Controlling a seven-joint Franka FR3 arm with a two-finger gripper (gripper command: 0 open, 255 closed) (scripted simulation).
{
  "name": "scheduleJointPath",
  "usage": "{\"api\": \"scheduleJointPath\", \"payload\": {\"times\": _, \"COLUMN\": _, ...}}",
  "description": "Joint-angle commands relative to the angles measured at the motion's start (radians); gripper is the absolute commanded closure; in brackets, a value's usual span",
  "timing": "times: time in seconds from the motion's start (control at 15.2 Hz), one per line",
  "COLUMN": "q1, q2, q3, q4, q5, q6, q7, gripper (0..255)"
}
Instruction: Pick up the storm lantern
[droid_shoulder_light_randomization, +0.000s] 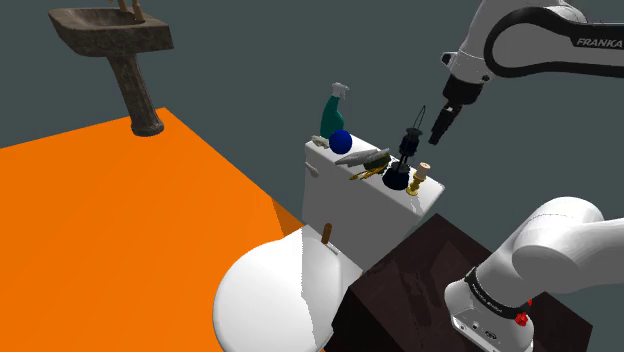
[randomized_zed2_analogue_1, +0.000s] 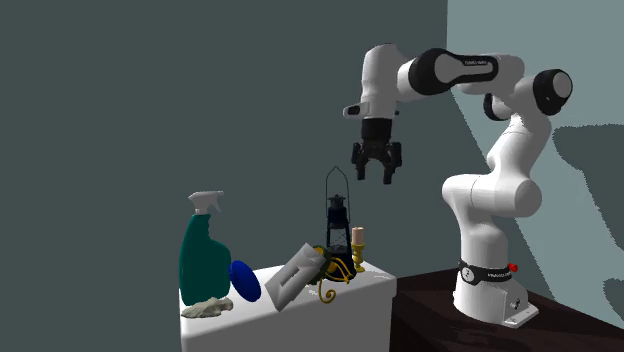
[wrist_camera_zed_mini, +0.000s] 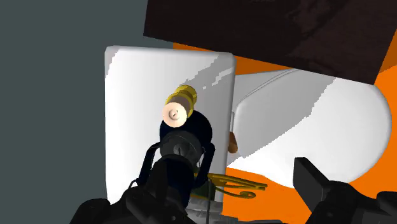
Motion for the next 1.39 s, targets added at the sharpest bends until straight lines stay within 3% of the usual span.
{"api": "scheduleJointPath", "payload": {"times": 0.0, "q1": 0.000, "q2": 0.019, "q3": -0.057, "q4": -0.007, "q5": 0.000, "q6": 0.105, "q7": -0.056, "gripper": 0}}
{"api": "scheduleJointPath", "payload": {"times": 0.26, "q1": 0.020, "q2": 0.076, "q3": -0.173, "q4": 0.000, "q5": 0.032, "q6": 0.294, "q7": -0.173, "gripper": 0}}
{"api": "scheduleJointPath", "payload": {"times": 0.92, "q1": 0.018, "q2": 0.097, "q3": -0.198, "q4": -0.090, "q5": 0.026, "q6": 0.412, "q7": -0.188, "gripper": 0}}
{"api": "scheduleJointPath", "payload": {"times": 0.99, "q1": 0.018, "q2": 0.096, "q3": -0.198, "q4": -0.089, "q5": 0.026, "q6": 0.410, "q7": -0.188, "gripper": 255}}
{"api": "scheduleJointPath", "payload": {"times": 1.32, "q1": 0.017, "q2": 0.092, "q3": -0.197, "q4": -0.091, "q5": 0.026, "q6": 0.408, "q7": -0.188, "gripper": 255}}
